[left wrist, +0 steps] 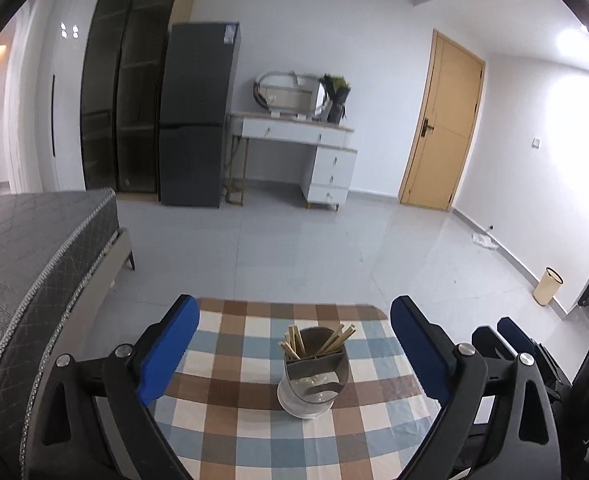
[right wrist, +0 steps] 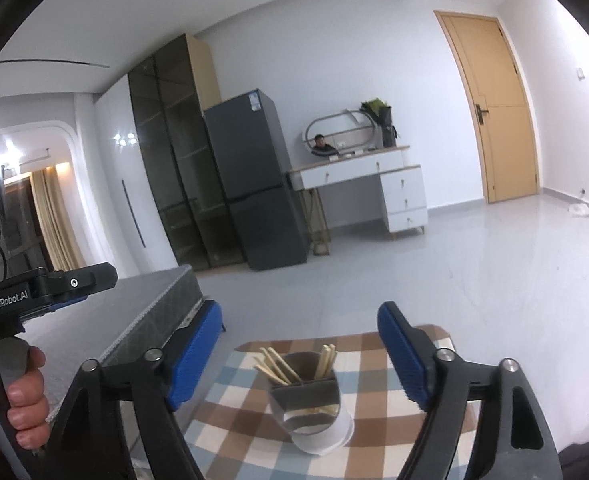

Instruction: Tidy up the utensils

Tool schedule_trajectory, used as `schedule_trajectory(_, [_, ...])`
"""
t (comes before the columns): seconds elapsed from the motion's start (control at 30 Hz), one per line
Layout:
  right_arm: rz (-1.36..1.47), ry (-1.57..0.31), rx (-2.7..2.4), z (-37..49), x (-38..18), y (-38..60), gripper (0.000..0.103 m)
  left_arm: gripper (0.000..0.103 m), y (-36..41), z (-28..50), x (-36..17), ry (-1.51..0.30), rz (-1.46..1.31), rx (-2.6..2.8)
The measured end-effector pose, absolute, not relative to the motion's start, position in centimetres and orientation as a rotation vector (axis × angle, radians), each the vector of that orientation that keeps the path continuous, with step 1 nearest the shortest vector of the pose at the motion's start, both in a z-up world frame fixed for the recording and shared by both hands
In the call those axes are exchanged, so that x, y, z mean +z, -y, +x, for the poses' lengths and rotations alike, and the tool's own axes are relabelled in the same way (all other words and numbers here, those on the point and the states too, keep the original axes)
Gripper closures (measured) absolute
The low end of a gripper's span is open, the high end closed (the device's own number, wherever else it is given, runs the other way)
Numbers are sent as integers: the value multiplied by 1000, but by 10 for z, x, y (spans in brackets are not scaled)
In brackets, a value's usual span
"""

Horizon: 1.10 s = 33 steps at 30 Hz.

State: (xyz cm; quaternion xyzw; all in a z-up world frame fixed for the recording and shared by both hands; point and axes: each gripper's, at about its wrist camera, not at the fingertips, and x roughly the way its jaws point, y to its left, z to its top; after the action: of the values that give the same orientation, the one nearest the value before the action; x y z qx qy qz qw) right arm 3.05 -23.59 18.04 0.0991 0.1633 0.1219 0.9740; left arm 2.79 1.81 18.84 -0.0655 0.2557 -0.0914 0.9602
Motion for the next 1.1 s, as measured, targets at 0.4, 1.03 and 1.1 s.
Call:
schedule_trajectory(0.4, [133, -162, 247, -37, 191, 217, 0, 1, -37, -11, 181, -335, -140, -113])
schedule_trajectory(1.03, [100, -177, 209, -67, 147, 211, 0, 1, -35, -30, 130, -299, -131, -64])
schedule_trajectory(1.1, [92, -176, 195, -67, 141, 213, 0, 1, -34, -29, 124, -300, -118, -58])
